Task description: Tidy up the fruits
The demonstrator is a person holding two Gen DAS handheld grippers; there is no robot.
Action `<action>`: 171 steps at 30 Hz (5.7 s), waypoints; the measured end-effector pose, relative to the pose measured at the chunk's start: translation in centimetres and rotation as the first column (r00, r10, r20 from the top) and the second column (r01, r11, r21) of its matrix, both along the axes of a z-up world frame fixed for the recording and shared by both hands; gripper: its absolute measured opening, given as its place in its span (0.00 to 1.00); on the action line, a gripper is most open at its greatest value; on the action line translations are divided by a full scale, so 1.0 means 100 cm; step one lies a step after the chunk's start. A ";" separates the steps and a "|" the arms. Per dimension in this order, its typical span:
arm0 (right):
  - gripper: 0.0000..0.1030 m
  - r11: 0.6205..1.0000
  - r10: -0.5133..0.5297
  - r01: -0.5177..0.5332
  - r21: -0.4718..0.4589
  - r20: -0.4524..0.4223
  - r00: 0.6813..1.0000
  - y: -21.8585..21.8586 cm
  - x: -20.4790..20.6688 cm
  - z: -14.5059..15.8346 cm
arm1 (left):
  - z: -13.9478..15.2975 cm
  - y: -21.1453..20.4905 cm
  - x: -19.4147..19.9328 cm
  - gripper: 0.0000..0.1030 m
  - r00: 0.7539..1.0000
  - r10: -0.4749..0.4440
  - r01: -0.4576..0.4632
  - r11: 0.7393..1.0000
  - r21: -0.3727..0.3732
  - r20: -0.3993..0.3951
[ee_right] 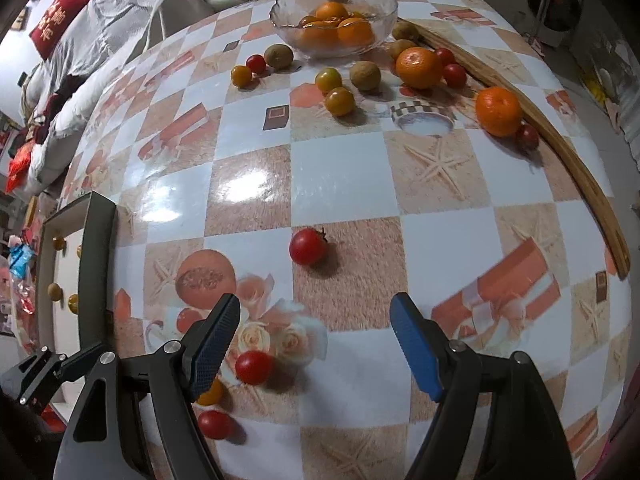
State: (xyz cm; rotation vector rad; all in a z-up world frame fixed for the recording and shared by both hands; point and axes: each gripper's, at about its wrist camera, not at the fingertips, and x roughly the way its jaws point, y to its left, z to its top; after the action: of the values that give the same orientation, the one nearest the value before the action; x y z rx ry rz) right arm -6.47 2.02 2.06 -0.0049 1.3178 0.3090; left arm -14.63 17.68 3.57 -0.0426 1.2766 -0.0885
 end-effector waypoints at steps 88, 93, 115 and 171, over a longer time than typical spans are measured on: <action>0.21 0.997 -0.052 0.054 0.049 -0.053 0.997 -0.007 -0.027 0.011 | -0.009 0.007 -0.022 0.01 0.992 -0.029 0.002 0.977 -0.211 -0.122; 0.21 0.997 -0.062 0.065 0.052 -0.059 0.996 -0.014 -0.031 0.010 | -0.007 0.006 -0.017 0.01 0.990 -0.064 0.033 0.972 -0.233 -0.129; 0.21 0.998 -0.059 0.062 0.032 -0.079 0.995 -0.016 -0.040 -0.004 | 0.004 0.026 0.008 0.02 0.992 -0.045 0.017 0.973 -0.230 -0.116; 0.21 0.998 -0.007 0.003 -0.062 -0.052 0.999 -0.012 -0.054 -0.005 | -0.034 -0.024 -0.036 0.83 0.968 0.006 0.010 0.998 0.063 -0.251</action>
State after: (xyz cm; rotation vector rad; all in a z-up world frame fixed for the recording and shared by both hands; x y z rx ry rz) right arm -11.87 0.85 1.56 -0.0458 1.3788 0.2655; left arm -18.19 15.31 0.17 0.0024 1.5318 -0.0449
